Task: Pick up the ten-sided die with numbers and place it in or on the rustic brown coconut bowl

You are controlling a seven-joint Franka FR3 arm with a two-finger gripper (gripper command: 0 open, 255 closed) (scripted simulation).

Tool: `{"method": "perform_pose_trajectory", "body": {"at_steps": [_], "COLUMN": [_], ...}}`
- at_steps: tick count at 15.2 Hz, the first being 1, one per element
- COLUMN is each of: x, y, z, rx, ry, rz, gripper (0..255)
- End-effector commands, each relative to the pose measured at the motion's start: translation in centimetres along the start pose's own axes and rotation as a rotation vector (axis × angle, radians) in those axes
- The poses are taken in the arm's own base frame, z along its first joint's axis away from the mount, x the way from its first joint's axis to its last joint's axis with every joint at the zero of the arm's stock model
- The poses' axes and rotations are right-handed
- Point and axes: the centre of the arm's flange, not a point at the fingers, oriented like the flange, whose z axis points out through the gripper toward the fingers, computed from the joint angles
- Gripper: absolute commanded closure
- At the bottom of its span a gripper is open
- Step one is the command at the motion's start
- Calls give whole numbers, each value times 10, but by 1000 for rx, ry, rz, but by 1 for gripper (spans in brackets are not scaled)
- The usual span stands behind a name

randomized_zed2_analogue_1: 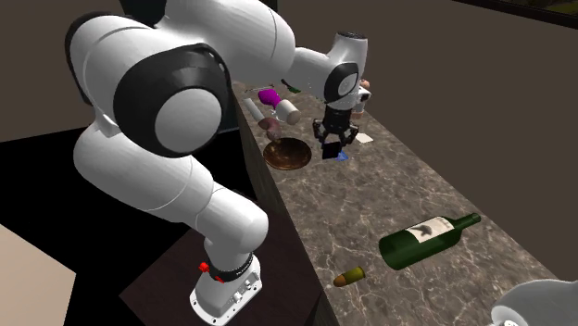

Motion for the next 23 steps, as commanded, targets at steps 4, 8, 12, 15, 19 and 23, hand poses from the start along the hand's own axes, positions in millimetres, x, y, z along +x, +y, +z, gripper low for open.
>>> {"method": "perform_pose_trajectory", "body": {"at_steps": [4,8,12,15,19,23], "x": [23,43,63,67,67,67], "y": [-63,-112,-161,-172,-172,-172], "z": [-3,-5,-6,4,25,46], "rx": [-1,-1,-1,-1,-1,-1], "ry": [0,0,0,0,0,0], "rz": [2,2,2,2,2,2], "gripper": [255,255,255,255,255,255]}}
